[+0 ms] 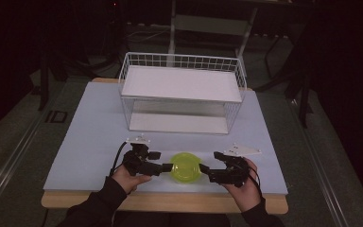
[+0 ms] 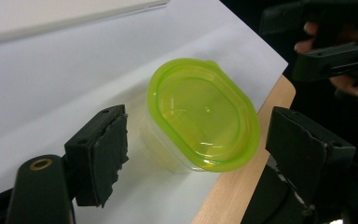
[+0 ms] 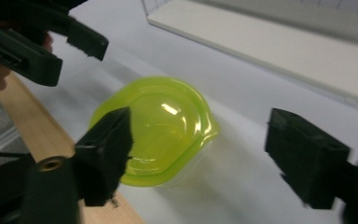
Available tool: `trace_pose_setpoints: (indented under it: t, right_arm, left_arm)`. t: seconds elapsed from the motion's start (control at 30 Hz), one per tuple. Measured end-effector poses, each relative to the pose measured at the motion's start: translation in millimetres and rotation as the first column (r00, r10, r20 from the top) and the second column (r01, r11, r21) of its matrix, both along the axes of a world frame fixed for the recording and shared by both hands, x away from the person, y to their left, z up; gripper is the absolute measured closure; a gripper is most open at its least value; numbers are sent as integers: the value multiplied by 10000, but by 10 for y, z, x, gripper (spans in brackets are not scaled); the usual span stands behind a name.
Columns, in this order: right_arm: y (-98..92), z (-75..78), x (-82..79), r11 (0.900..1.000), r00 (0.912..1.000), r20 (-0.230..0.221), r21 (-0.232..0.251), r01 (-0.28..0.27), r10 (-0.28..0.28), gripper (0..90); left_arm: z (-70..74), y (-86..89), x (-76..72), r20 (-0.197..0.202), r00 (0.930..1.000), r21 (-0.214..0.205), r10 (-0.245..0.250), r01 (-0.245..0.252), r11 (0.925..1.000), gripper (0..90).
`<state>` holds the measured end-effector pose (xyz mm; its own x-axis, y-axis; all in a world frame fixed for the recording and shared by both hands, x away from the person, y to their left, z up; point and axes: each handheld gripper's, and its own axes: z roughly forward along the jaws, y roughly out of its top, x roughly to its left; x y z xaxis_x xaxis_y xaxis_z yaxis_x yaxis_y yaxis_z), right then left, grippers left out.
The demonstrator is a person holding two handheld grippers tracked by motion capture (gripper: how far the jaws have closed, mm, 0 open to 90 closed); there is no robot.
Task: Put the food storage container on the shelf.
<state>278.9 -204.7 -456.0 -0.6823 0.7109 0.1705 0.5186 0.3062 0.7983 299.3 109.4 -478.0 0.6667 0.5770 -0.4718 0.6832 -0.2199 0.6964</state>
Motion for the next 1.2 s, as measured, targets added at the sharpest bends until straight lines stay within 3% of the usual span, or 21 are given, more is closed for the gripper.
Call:
trace_pose_setpoints:
  t: [0.17,0.37,0.43,0.5,0.6,0.7,0.77,0.9,0.97,1.07,1.2]
  right_arm:
    - [5,-137,86,9990,9977,-510,-30,448,-449,269]
    - [52,-294,146,9993,9938,-1043,12,383,-380,315]
    - [66,-325,151,9993,9915,-1251,75,379,-367,321]
    - [86,-350,152,9996,9906,-1344,-42,264,-267,330]
    - [121,-377,135,9998,9893,-1452,-140,137,-156,340]
    - [131,-362,103,9998,9891,-1474,-197,28,-57,472]
    - [117,-348,85,9999,9844,-1753,134,-107,129,655]
    - [107,-321,57,9993,9779,-2091,374,37,42,728]
    - [97,-293,41,9985,9776,-2104,541,102,14,779]
    - [134,-253,10,9994,9827,-1847,303,169,-110,793]
    - [163,-133,-10,9996,9904,-1368,213,209,-178,794]
  left_arm:
    - [-121,-15,67,-580,9979,57,293,-290,9996,269]
    - [-257,-71,84,-1153,9924,318,420,-386,9987,358]
    - [-285,-87,76,-1229,9918,379,355,-311,9988,411]
    - [-298,-85,75,-1487,9888,112,116,-101,9999,547]
    - [-288,-112,53,-1573,9871,94,-306,325,9994,650]
    - [-275,-136,11,-1584,9860,-23,-524,527,9986,674]
    - [-257,-142,-12,-1645,9851,-124,-507,494,9987,694]
    - [-224,-131,-62,-1907,9806,-250,-457,417,9988,757]
    - [-179,-133,-113,-1300,9913,143,-201,221,9997,816]
    - [-154,-129,-132,-1232,9919,254,-302,336,9991,829]
    - [-62,-105,-144,-1151,9932,-40,-179,176,9998,829]
